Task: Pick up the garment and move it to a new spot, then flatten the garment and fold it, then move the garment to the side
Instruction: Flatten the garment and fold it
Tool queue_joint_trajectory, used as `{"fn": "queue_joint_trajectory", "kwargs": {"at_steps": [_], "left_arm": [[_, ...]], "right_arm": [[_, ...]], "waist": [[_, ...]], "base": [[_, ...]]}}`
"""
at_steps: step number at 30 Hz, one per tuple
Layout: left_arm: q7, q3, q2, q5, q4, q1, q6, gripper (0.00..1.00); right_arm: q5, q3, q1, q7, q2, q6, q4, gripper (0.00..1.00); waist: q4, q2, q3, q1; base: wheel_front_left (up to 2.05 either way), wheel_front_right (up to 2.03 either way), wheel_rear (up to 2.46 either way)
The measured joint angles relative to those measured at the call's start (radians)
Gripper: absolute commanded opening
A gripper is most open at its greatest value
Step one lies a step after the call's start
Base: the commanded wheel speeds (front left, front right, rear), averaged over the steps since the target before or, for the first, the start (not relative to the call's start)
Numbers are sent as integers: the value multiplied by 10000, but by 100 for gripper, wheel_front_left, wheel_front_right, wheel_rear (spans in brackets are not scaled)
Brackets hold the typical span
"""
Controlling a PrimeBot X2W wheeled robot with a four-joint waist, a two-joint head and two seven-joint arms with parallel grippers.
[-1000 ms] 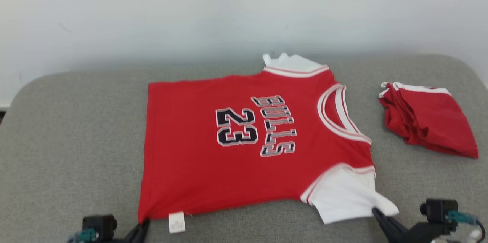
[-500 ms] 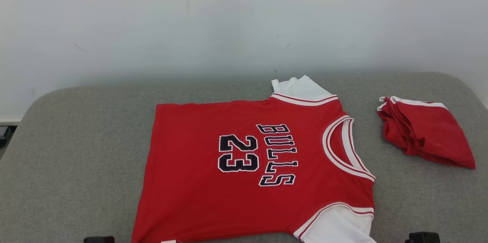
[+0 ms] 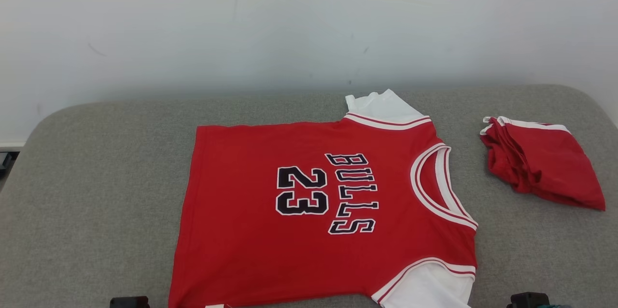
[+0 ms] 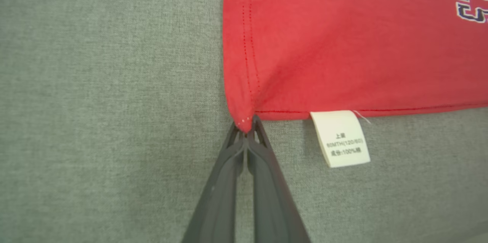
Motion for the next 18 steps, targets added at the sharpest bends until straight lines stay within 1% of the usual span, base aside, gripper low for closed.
{"fn": "queue_joint_trajectory", "kwargs": {"at_steps": [1,2,3,4,5,9,11,14,18], "left_arm": [[-2,17,-33,-4,73,-1,15,0],[-12,40,-61,-12,98,-1,17,16],[-15,75,-94,-17,128,-2,50,26],[-33,94,-119,-15,157,-4,90,97],[-102,136,-148,-19,182,-4,119,100],[-301,345,-153,-127,219,-2,174,100],[-416,462,-153,-165,153,16,174,100],[-696,589,-107,-391,-121,43,221,100],[-1037,792,128,-380,-602,59,314,100]], "right_arm": [[0,8,-23,36,35,-10,2,14],[0,8,-42,38,52,-12,2,49],[0,6,-79,40,71,-38,2,86],[2,0,-123,75,81,-56,2,100],[17,-15,-145,117,81,-58,0,100],[293,-276,-123,113,67,-71,-92,100],[510,-474,-107,113,-13,-2,-274,100],[828,-765,4,109,-209,178,-698,100],[943,-1083,340,73,-675,276,-1348,100]], "waist": [[1,0,3,0],[1,0,3,0],[2,0,0,0],[4,0,-3,0],[7,1,-8,0],[29,0,-33,0],[40,1,-50,0],[49,0,-81,0],[61,0,-131,0]], "base": [[0,0,0],[0,0,0],[0,0,0],[0,0,0],[0,0,0],[0,0,0],[0,0,0],[0,0,0],[0,0,0]]}}
